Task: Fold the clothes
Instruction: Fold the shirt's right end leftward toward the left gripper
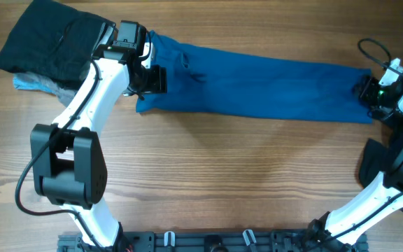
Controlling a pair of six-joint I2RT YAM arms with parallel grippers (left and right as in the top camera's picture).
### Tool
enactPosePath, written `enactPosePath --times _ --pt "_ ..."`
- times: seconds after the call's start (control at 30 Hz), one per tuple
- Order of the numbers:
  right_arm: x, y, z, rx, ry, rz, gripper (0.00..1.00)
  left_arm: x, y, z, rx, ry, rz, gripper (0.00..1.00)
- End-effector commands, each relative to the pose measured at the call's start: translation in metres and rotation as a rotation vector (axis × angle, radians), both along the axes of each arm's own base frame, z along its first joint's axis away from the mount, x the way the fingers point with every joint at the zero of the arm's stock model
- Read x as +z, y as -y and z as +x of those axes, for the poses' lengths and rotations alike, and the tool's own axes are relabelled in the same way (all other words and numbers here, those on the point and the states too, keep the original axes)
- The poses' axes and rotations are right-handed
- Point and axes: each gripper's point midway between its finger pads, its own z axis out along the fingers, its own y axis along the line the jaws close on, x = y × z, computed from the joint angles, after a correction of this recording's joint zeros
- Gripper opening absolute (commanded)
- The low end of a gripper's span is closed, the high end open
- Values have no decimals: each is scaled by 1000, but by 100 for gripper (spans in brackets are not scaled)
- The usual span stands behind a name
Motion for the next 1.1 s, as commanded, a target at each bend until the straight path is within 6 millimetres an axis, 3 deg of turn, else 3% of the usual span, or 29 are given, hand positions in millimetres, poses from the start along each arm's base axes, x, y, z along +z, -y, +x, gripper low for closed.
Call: enactPosePath --times 0.0,0.1,0.17,0.27,0.37,0.47,0.57,0.63,1.07 --pt "-19 -58 -5 138 36 295 54 9 2 2 -1 23 -16 74" --pt "-14 -67 -4 175 66 338 51 9 2 2 -1 22 -17 73" --pt "-13 -60 -3 149 66 330 40 9 2 2 -1 22 -17 73" --pt "-7 -18 -6 -34 43 290 22 9 2 1 -1 21 -16 73" --pt "32 28 -10 -138 108 247 14 9 2 1 -2 17 -16 73" --pt "78 39 -11 -177 155 228 11 9 2 1 -2 17 -16 73" --pt "115 21 -5 -133 177 209 9 8 1 -1 -1 10 -14 72" --pt "127 1 -1 -90 177 207 9 8 2 -1 -1 10 -15 73" --pt "102 -139 24 181 -43 -9 11 8 1 -1 -4 11 -13 73"
